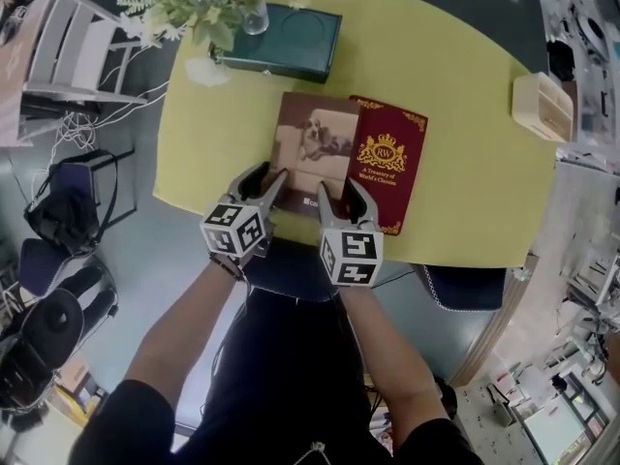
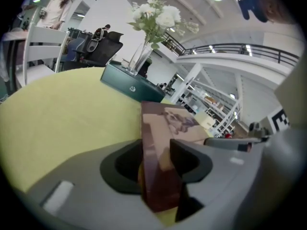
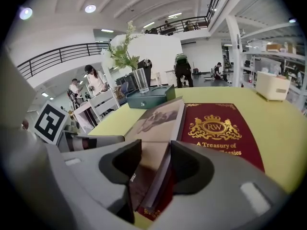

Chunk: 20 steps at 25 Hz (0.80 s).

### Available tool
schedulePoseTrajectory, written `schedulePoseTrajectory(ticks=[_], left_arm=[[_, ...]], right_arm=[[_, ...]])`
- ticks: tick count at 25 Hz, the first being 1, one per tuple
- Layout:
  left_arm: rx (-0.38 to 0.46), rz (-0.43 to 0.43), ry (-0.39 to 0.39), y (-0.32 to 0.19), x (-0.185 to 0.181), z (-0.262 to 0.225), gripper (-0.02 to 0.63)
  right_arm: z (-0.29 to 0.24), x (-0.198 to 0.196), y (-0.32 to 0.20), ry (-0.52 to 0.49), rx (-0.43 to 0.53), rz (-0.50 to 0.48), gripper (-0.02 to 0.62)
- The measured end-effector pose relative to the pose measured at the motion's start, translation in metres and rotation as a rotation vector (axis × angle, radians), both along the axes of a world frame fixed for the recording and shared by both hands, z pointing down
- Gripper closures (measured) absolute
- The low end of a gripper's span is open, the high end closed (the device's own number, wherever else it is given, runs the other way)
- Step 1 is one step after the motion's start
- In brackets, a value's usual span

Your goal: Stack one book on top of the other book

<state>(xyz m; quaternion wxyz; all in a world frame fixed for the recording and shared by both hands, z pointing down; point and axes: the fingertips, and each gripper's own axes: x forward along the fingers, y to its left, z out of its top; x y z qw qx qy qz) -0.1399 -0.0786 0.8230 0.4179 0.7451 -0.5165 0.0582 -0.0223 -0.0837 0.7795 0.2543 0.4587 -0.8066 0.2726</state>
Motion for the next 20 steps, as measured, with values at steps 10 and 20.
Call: schedulePoseTrajectory(ticks=[10,20], left_arm=[[0.032,-0.025,-0.064,0.006,-0.008,-0.020,0.413],[0.049,-0.173,-0.150,0.021,-0.079,-0.044,0.415]], right_arm=[[-0.010,-0.007,0.004,-0.010,0.030,-0.018,0.407],[-0.013,-0.077,0.003,-0.061,0.031,-0.162,0.408]])
